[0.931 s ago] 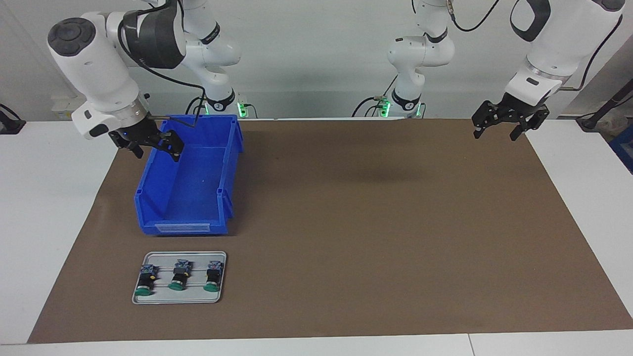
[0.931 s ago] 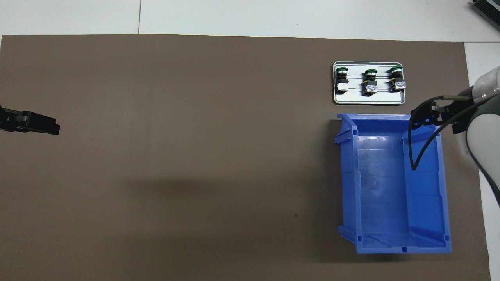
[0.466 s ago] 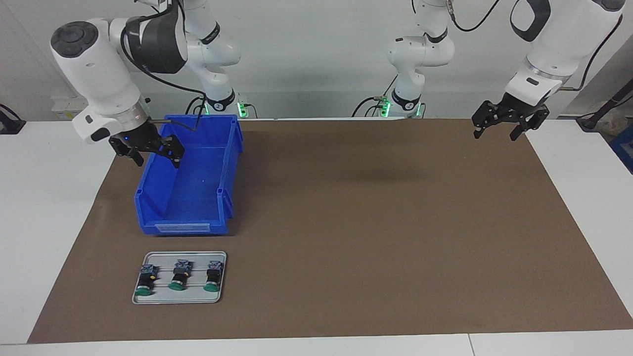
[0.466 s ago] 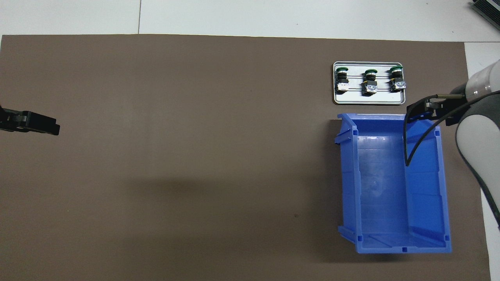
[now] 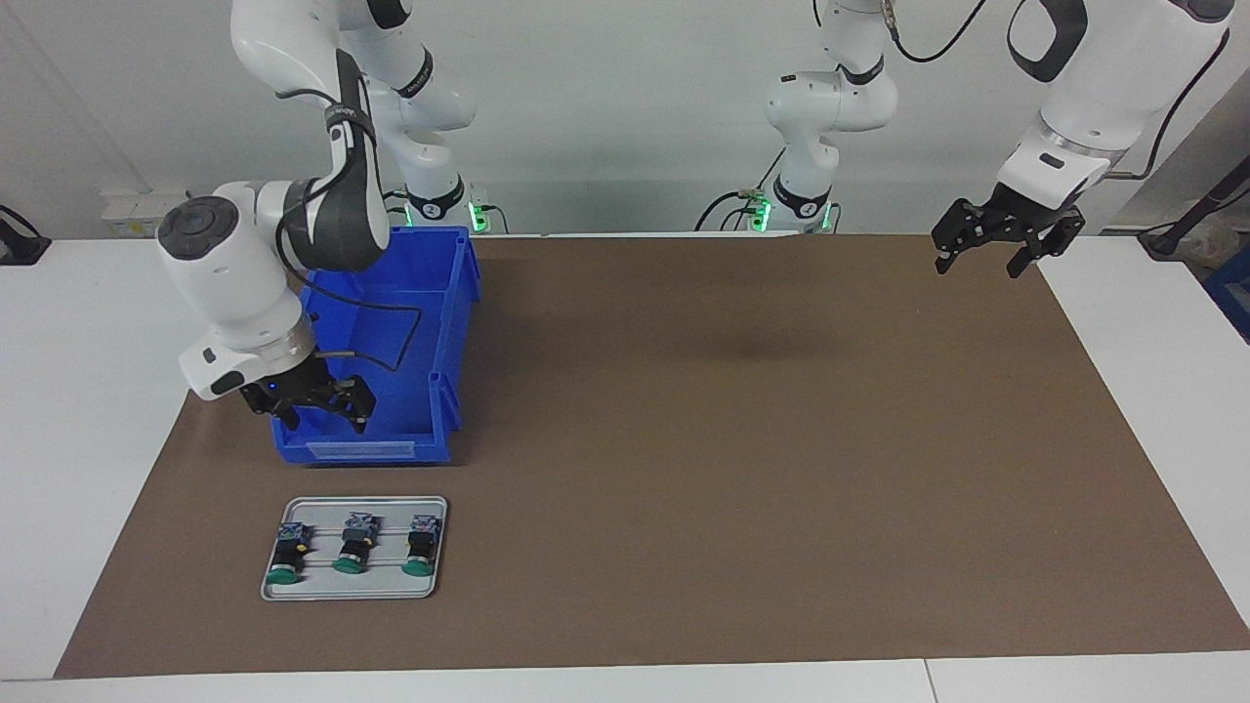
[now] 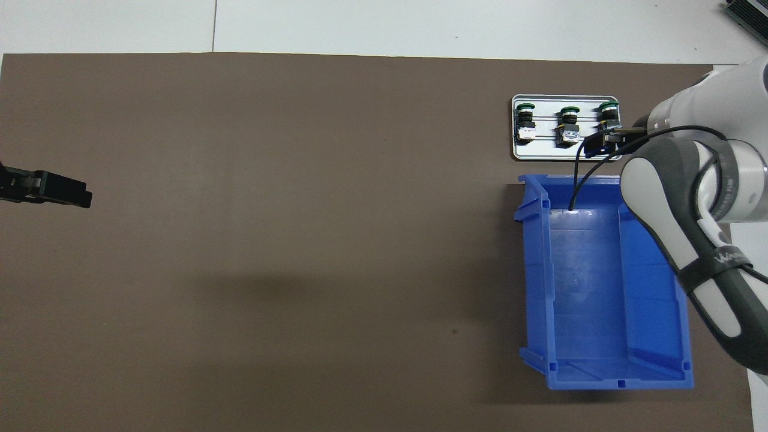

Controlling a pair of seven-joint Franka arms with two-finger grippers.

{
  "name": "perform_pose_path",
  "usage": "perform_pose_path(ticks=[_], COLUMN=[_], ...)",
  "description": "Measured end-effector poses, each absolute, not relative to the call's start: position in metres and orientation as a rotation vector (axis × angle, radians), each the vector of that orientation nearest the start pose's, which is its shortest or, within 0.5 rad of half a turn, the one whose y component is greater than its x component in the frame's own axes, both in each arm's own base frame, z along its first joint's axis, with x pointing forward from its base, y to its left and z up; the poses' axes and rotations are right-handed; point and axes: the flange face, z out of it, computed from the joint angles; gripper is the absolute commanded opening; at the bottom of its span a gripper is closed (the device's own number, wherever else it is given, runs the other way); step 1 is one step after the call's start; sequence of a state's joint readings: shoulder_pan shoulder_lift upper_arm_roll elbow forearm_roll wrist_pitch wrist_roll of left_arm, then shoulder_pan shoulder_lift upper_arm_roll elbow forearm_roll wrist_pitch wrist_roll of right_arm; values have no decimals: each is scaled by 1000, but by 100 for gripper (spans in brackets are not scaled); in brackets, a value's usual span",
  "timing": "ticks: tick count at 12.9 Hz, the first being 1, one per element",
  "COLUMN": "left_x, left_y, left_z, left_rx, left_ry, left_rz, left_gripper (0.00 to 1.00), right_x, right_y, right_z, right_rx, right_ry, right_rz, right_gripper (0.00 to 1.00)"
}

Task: Place and press button with both arms
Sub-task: 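Reach the right gripper to the metal tray and grasp a green button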

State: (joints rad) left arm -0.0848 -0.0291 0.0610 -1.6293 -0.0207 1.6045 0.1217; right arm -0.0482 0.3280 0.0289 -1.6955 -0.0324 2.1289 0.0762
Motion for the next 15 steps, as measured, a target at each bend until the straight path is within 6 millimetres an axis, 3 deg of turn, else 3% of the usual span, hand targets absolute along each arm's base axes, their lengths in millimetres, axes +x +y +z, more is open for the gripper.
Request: perform_pose_path(ticks=[10, 13, 15], left_x=[548, 548, 548], left_y=[-15, -15, -15], left_z=[616, 616, 616], left_rx=[-3156, -3156, -3156], left_ry=[229, 229, 229], left_rz=[-8, -8, -8], left_gripper=[100, 100, 100], right_x=[704, 710, 712], right_y=[-12, -10, -10], right_z=[312, 302, 297], right_rx=[-3160, -3151, -3143], right_ry=[37, 38, 65], right_rz=[-425, -441, -455], right_gripper=[87, 84, 75])
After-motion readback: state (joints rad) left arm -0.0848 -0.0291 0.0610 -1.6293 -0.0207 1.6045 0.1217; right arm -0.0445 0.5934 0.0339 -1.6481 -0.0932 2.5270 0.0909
